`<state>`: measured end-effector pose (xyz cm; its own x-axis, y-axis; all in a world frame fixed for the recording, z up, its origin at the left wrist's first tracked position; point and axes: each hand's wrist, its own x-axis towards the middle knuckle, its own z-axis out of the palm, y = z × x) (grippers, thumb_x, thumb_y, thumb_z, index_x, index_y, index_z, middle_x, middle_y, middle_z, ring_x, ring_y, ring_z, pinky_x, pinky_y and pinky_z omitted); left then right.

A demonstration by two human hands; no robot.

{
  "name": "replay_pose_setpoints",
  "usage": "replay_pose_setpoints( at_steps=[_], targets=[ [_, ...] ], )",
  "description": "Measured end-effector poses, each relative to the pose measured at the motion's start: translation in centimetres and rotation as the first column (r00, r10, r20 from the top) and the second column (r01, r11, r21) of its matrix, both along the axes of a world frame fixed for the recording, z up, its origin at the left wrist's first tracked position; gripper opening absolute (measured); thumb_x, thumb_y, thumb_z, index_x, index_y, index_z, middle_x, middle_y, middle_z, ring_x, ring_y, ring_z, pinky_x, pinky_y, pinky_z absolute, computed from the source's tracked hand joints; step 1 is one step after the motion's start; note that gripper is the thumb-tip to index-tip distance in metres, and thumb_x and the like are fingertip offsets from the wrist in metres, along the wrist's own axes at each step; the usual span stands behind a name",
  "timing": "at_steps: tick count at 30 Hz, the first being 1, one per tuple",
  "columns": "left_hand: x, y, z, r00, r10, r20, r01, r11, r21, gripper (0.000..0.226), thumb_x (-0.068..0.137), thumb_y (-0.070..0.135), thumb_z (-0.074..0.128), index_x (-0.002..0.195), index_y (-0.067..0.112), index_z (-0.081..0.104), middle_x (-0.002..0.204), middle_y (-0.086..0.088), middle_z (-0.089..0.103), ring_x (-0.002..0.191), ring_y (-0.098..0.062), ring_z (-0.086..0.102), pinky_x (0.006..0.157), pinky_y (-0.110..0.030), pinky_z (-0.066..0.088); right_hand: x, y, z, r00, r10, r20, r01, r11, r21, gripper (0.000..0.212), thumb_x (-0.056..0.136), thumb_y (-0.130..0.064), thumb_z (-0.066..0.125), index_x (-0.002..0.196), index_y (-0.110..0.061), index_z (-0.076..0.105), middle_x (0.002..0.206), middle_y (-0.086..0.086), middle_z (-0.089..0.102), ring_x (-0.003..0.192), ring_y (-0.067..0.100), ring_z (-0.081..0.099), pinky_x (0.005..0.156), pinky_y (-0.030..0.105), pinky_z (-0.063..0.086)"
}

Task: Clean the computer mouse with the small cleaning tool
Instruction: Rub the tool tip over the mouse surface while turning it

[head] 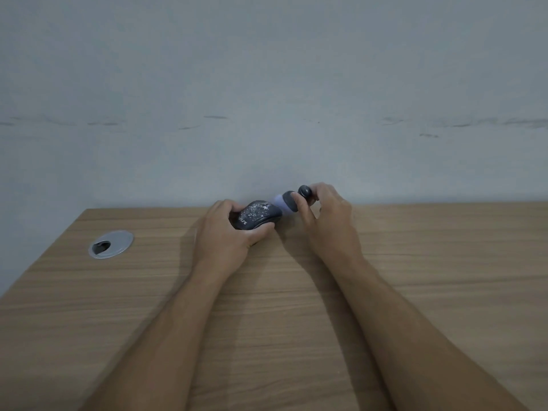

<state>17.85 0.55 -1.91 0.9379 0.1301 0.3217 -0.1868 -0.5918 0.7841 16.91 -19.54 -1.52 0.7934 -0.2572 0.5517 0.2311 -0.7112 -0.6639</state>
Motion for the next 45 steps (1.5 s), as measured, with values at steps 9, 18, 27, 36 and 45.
replay_pose_setpoints(
  at_steps=[9, 18, 27, 36, 45],
  targets=[
    [-0.1, -0.3, 0.0, 1.0, -0.012, 0.025, 0.012, 1.0, -0.01, 0.049, 0.064, 0.051, 0.099, 0.096, 0.026, 0.072, 0.1, 0.011, 0.072, 0.092, -0.013, 0.069, 0.078, -0.032, 0.051, -1.5, 1.0, 0.8, 0.992, 0.055, 0.114, -0.058, 0.998, 0.03, 0.028, 0.103, -0.047, 0.065, 0.108, -0.02, 0.067, 0.1, -0.012, 0.068, 0.083, -0.002, 0.06, 0.079, 0.03, 0.05],
    [0.0, -0.4, -0.1, 0.998, -0.054, 0.04, 0.056, 0.997, -0.047, 0.052, 0.062, 0.052, 0.1, 0.098, 0.028, 0.072, 0.101, 0.013, 0.072, 0.094, -0.009, 0.07, 0.081, -0.031, 0.056, -1.8, 0.1, 1.1, 0.996, -0.067, 0.056, 0.061, 0.994, 0.096, 0.029, 0.104, -0.05, 0.061, 0.112, -0.023, 0.067, 0.104, -0.009, 0.072, 0.097, 0.016, 0.069, 0.086, 0.043, 0.056],
    [-3.0, -0.4, 0.3, 0.99, -0.136, 0.026, 0.137, 0.989, -0.06, 0.048, 0.066, 0.045, 0.1, 0.101, 0.028, 0.073, 0.102, 0.013, 0.072, 0.097, -0.008, 0.071, 0.084, -0.032, 0.059, -5.4, 1.9, 1.3, 0.994, 0.004, 0.11, -0.013, 0.997, 0.082, 0.028, 0.108, -0.046, 0.056, 0.11, -0.018, 0.06, 0.089, -0.013, 0.058, 0.076, 0.005, 0.049, 0.07, 0.028, 0.04],
    [-6.7, 0.9, 0.6, 0.98, -0.193, 0.038, 0.197, 0.968, -0.157, 0.045, 0.067, 0.033, 0.103, 0.102, 0.029, 0.076, 0.104, 0.012, 0.073, 0.096, -0.003, 0.071, 0.081, -0.018, 0.056, -6.3, 1.1, 0.6, 0.996, -0.064, -0.063, 0.068, 0.996, 0.065, 0.025, 0.107, -0.044, 0.059, 0.109, -0.019, 0.063, 0.102, 0.003, 0.07, 0.097, 0.033, 0.066, 0.084, 0.045, 0.052],
    [-4.7, 0.6, 0.7, 0.982, -0.188, -0.003, 0.185, 0.965, -0.185, 0.046, 0.071, 0.018, 0.098, 0.109, 0.033, 0.078, 0.097, 0.011, 0.081, 0.086, -0.007, 0.075, 0.077, -0.026, 0.06, -6.6, 3.0, 2.0, 0.996, 0.016, 0.09, -0.019, 0.999, 0.029, 0.035, 0.107, -0.056, 0.044, 0.114, -0.023, 0.053, 0.095, -0.007, 0.066, 0.086, 0.027, 0.066, 0.074, 0.044, 0.052]
  ],
)
